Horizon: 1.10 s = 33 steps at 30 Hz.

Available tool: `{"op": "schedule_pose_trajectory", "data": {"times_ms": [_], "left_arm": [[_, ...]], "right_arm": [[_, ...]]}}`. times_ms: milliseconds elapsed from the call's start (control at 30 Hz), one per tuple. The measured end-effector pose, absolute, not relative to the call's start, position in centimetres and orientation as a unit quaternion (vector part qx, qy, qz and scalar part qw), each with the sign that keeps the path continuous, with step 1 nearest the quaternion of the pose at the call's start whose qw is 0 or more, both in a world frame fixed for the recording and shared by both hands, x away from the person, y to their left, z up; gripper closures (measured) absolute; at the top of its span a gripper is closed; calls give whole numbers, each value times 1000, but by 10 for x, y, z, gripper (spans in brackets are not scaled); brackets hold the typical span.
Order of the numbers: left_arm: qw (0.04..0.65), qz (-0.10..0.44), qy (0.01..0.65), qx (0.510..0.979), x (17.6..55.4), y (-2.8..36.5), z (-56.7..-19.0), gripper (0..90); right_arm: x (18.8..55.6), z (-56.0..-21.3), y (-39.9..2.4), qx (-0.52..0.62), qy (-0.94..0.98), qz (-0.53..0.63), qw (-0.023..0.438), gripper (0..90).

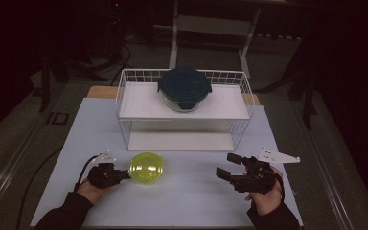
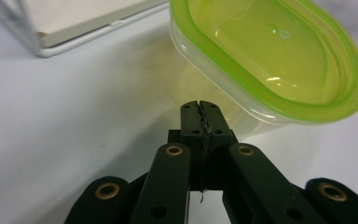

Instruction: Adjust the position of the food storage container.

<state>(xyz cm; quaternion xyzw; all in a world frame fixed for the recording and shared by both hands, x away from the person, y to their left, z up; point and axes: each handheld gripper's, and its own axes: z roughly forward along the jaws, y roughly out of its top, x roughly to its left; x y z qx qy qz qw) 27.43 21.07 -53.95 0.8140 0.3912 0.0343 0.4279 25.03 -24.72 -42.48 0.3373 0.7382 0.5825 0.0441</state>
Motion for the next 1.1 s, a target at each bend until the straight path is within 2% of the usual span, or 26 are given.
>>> {"op": "schedule_pose_trajectory", "data": {"times_ms": [567,1100], "left_arm": [[431,11,357,829,280,162,-540,888],[431,21,385,816,295,155,-539,888]], "right_arm": [[250,-425,-249,340,737,583,40,196],[250,-428,-247,338,741,578,42,196]]}}
